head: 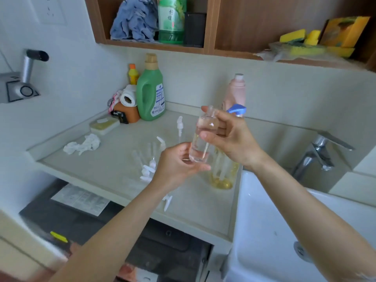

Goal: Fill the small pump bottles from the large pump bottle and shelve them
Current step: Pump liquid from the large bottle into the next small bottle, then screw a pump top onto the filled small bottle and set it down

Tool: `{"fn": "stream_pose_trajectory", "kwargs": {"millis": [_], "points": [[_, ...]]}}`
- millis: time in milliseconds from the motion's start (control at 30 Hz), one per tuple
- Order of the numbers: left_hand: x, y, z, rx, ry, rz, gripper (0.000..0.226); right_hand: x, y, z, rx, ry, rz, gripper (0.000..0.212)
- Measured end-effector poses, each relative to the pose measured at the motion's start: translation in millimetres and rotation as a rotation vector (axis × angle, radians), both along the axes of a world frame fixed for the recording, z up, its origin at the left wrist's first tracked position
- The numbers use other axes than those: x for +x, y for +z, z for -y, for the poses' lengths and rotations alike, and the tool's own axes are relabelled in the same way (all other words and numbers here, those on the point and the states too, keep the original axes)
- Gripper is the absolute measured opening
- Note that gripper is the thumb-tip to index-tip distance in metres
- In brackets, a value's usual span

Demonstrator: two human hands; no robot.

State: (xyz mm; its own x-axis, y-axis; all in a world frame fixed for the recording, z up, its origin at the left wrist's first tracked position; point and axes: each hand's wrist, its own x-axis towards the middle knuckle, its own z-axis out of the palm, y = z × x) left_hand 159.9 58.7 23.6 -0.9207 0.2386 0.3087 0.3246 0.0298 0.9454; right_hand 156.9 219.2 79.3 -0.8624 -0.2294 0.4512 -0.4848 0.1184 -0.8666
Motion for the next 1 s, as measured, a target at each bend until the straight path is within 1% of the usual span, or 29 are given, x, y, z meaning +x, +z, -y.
{"fn": "stream_pose_trajectory", "kwargs": {"millis": [67,167,233,300,333,400,500,567,633,733,800,867,933,1000], "points": [[-3.6,-9.8,11.4,-0.107,-0.046,0.029,0.038,1.1,-13.8,3.6,0.014,-0.04,-0.007,0.044],[-14.2,-34.0,42.7,-0.391,0.005,0.057,0.043,3.4,-43.1,6.1,0.038,-0.086,0.034,0.044],[-24.0,-54.3,70.4,-0.626,0.061,0.018,0.037,0.6,-69.1,6.5,0.077,-0.114,0.076,0.043],[-31.6,-72.7,91.4,-0.869,0.06,-0.06,0.04,-2.3,-90.7,7.1,0.12,-0.159,0.1,0.037],[-33.7,-81.1,100.0,-0.963,0.046,-0.079,0.045,-5.1,-102.6,8.9,0.142,-0.176,0.116,0.036],[-35.7,-92.1,107.3,-1.056,-0.003,-0.113,0.049,-7.2,-119.1,11.3,0.167,-0.198,0.151,0.038],[-35.0,-96.6,103.5,-1.139,-0.085,-0.182,0.05,-9.2,-132.6,14.6,0.194,-0.203,0.179,0.04],[-34.8,-97.9,98.3,-1.167,-0.092,-0.205,0.049,-9.2,-137.8,16.7,0.222,-0.204,0.186,0.04],[-34.9,-99.3,95.5,-1.165,-0.076,-0.198,0.048,-8.9,-144.7,16.9,0.257,-0.213,0.197,0.04],[-36.8,-92.9,90.9,-1.155,-0.049,-0.159,0.052,-6.3,-153.0,16.5,0.272,-0.227,0.216,0.044],[-47.1,-84.0,76.7,-1.107,0.052,-0.137,0.05,-7.3,-155.9,16.1,0.272,-0.222,0.229,0.046],[-65.4,-79.5,52.7,-1.008,0.166,-0.07,0.043,-9.2,-155.1,16.6,0.306,-0.211,0.26,0.051],[-81.3,-79.8,26.8,-0.937,0.234,0.072,0.043,-9.2,-151.2,16.6,0.344,-0.185,0.305,0.061],[-92.3,-85.0,5.3,-0.978,0.242,0.15,0.048,-6.6,-146.5,13.0,0.348,-0.164,0.334,0.07]]}}
